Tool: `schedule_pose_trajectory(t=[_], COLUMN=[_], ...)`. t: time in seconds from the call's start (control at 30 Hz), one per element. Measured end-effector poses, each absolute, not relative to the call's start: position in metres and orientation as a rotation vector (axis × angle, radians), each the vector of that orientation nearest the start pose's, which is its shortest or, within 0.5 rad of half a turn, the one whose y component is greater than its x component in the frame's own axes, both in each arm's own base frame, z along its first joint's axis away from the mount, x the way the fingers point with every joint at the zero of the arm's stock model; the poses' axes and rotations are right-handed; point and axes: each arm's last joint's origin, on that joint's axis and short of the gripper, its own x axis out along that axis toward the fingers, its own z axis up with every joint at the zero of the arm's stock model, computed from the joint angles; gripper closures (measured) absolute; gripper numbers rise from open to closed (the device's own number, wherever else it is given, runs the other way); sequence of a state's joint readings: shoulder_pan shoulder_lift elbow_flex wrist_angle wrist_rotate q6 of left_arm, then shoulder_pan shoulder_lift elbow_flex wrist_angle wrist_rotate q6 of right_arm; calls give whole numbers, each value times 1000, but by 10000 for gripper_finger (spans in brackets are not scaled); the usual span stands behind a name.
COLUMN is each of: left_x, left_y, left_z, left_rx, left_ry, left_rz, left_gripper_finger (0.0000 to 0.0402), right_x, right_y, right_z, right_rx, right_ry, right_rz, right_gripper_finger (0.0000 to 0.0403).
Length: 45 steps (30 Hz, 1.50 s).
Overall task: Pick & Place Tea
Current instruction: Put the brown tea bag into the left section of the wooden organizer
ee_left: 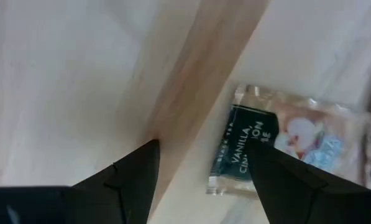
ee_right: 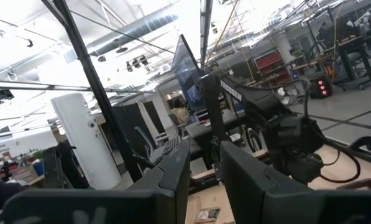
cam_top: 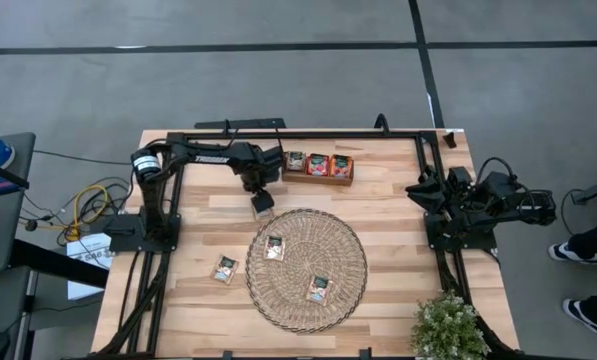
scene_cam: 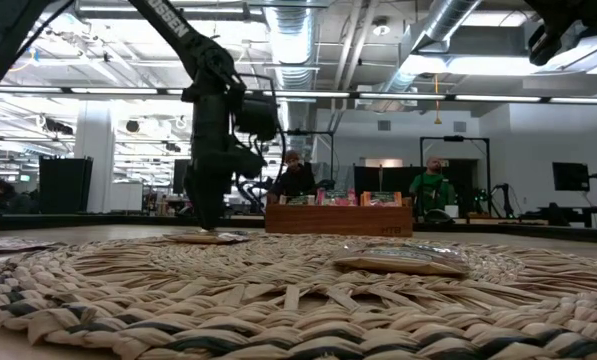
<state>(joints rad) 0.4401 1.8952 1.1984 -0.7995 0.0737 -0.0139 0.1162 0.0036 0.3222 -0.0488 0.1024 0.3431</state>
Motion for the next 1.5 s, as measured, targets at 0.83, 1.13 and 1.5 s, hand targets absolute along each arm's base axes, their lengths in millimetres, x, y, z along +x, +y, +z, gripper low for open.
schedule_pose_trajectory(t=[0.83,1.13,1.5], left_x=[315,315,323], left_y=[131,131,136], left_z=[129,129,154], left_rx=[-306,-319,-263], left_ry=[1517,1516,1496], left_rz=[311,317,371], left_gripper_finger=[298,396,401], right_x=[63,63,63], right_y=[4,4,4], right_z=[264,264,264], right_rx=[368,368,369], right_ry=[-263,-263,-263], right_rz=[58,58,58], right_gripper_finger=[321,321,321])
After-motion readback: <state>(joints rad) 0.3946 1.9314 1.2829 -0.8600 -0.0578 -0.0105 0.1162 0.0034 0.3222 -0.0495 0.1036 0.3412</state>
